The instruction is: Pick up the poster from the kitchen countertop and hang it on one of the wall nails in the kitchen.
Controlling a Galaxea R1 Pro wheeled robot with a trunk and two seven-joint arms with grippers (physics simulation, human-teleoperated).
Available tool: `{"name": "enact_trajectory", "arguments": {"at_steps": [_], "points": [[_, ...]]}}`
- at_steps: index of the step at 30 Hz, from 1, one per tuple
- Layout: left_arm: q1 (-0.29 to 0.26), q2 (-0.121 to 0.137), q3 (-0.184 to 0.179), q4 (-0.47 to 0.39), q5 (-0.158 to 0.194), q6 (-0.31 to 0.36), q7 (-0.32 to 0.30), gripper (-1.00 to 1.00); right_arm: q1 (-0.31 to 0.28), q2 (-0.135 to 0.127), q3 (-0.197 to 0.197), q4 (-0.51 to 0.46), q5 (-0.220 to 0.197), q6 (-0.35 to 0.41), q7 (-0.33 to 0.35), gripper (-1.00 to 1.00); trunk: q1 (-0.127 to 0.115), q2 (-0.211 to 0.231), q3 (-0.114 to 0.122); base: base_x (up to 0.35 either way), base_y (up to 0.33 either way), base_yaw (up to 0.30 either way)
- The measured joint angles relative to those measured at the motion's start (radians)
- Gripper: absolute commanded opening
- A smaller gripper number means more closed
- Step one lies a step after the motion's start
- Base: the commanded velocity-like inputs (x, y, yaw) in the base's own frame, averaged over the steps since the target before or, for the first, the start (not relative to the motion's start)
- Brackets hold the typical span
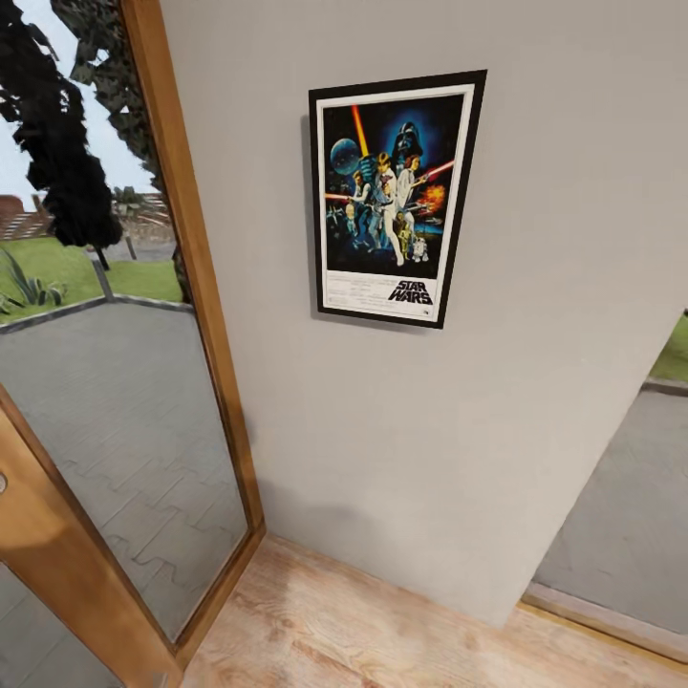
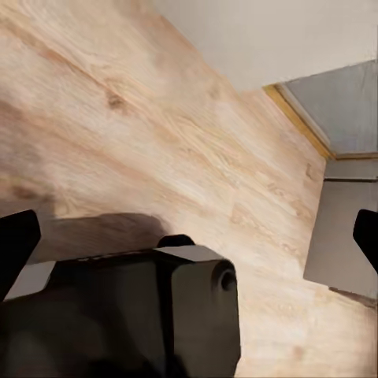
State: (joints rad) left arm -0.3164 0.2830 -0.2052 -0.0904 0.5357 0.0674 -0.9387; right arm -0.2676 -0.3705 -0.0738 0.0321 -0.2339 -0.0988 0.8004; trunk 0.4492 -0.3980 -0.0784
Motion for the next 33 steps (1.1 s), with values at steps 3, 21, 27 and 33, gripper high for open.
{"name": "enact_trajectory", "arguments": {"at_steps": [3,21,27,33], "points": [[0.012,-0.002,-0.002,0.057,-0.002,-0.062,0.163,1.00,0.052,0.027,-0.004,0.011,0.005,-0.004,-0.303,1.00,0.000,0.000,0.000,0.000,0.000,0.000],[0.050,-0.084,0.001,0.063,-0.003,-0.076,0.811,1.00,0.151,0.066,-0.006,0.012,0.006,-0.047,-0.435,1.00,0.000,0.000,0.020,0.000,0.000,0.000],[0.050,-0.100,0.001,0.062,-0.006,-0.076,0.850,1.00,0.152,0.080,-0.006,0.011,0.006,-0.055,-0.437,1.00,0.000,0.000,0.030,0.000,0.000,0.000],[0.050,-0.102,0.000,0.062,-0.006,-0.077,0.855,1.00,0.152,0.082,-0.005,0.011,0.007,-0.056,-0.437,1.00,0.000,0.000,0.040,0.000,0.000,0.000]]}}
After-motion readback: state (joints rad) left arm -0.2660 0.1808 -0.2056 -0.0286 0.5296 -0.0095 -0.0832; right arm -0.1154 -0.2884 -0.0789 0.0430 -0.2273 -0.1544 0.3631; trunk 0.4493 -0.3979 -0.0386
